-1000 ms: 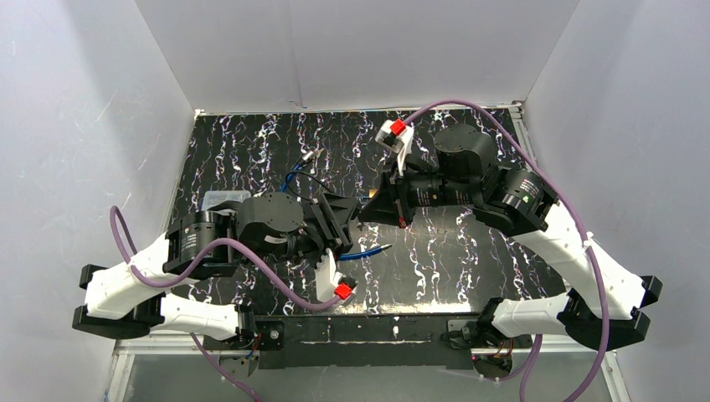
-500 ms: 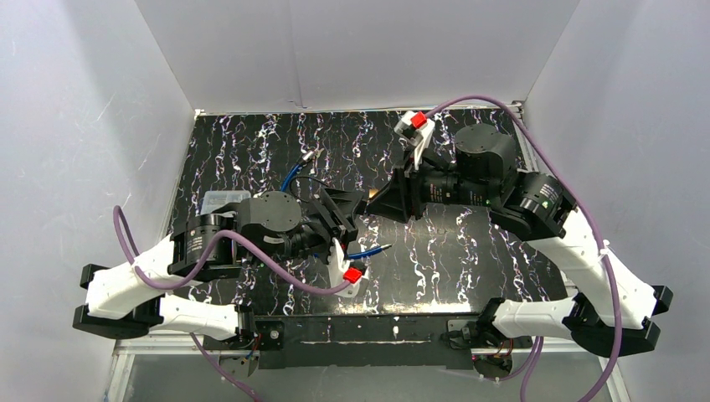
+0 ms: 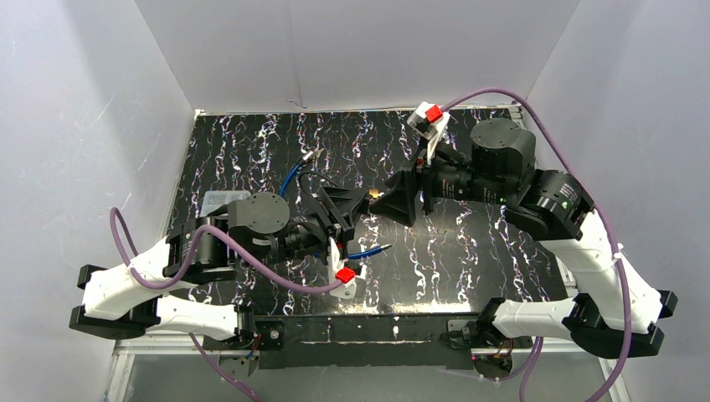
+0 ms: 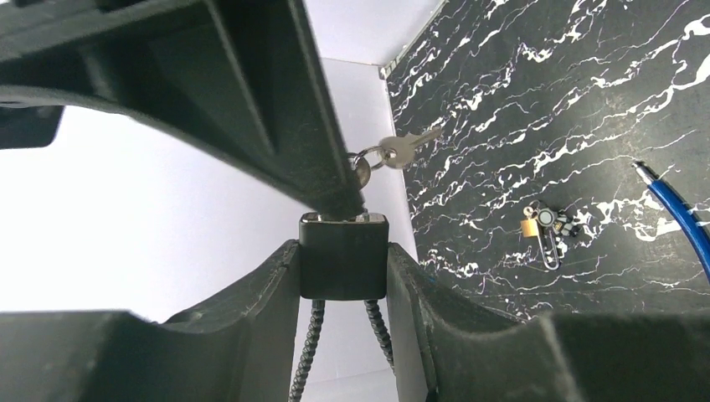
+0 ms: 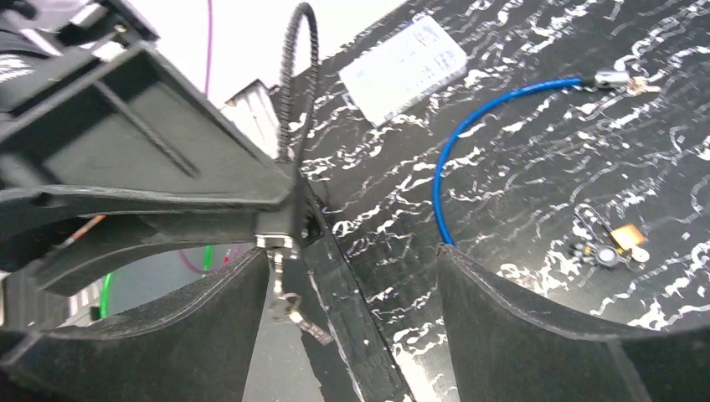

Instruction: Unlock with the key

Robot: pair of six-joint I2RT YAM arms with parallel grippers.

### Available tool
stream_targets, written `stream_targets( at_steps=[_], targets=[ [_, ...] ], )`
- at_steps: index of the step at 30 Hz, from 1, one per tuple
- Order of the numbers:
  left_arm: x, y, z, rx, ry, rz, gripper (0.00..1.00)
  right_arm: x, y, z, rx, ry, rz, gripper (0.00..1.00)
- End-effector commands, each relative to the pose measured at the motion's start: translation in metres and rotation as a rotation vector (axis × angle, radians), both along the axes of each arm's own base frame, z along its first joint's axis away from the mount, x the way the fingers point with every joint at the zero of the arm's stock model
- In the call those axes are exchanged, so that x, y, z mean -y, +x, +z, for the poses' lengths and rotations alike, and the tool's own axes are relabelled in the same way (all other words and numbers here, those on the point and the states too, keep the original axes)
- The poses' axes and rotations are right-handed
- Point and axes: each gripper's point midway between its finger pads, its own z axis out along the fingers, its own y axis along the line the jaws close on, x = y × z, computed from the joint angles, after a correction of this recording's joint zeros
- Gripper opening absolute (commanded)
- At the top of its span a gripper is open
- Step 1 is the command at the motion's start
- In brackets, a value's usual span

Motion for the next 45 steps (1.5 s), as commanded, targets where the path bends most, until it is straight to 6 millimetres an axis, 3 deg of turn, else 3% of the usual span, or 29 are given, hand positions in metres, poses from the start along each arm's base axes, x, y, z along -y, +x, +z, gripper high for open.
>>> stream_targets(
  at_steps=[1,7,14,17,25,35,40,45],
  targets=[
    [0.042,-0.033,-0.022,-0.058,0.022,-0.192,0.0,-0.013,-0.002,0.076,0.136,0.262,0.037,0.81],
    [0.04,-0.022,-0.023,-0.037,0.035,-0.142,0.0,-0.003,-0.019,0.074,0.142,0.271,0.093,0.81],
    [0.04,-0.014,-0.022,-0.014,0.045,-0.112,0.0,0.014,-0.02,0.07,0.149,0.271,0.033,0.79],
    [0.04,-0.009,-0.023,-0.001,0.052,-0.088,0.0,0.024,-0.021,0.07,0.154,0.271,0.007,0.74],
    [0.04,0.0,-0.018,0.027,0.06,-0.038,0.0,0.044,-0.018,0.055,0.148,0.229,-0.077,0.72],
    [0.039,0.009,0.007,0.084,-0.011,-0.001,0.0,0.066,-0.015,0.043,0.162,0.187,-0.154,0.68],
    [0.036,0.012,0.017,0.083,-0.069,0.024,0.0,0.056,-0.016,0.031,0.127,0.162,-0.122,0.66],
    [0.016,0.023,0.022,0.047,-0.082,0.073,0.0,0.055,-0.017,0.036,0.15,0.173,-0.095,0.65]
  ],
)
